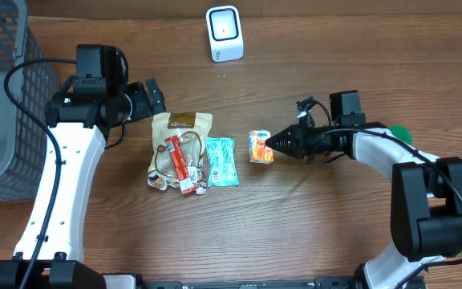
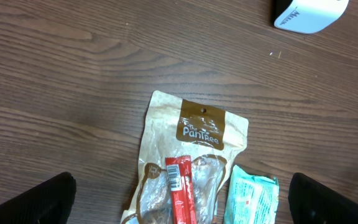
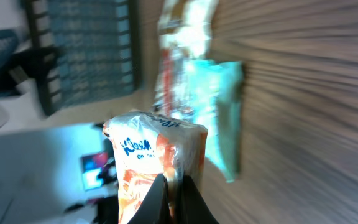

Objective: Scan the item barcode
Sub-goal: 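Lift the Kleenex pack and rotate the right gripper sideways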

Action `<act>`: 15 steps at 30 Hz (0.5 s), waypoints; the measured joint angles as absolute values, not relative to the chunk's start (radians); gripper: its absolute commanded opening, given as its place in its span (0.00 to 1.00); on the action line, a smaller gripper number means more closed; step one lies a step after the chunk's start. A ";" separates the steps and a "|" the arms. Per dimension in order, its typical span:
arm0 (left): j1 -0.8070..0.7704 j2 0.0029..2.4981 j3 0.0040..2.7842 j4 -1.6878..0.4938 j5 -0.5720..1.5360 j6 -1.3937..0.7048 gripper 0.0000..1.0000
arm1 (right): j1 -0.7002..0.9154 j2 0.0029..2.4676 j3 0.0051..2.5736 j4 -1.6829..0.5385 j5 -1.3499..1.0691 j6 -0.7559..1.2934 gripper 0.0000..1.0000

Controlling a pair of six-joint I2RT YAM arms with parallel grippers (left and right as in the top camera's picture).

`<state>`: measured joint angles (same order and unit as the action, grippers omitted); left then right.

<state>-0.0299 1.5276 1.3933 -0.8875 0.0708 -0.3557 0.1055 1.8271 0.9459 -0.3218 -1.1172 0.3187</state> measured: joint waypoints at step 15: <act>-0.030 1.528 1.393 -0.888 0.071 -0.356 1.00 | 0.039 1.827 0.946 -0.361 -1.524 0.122 0.04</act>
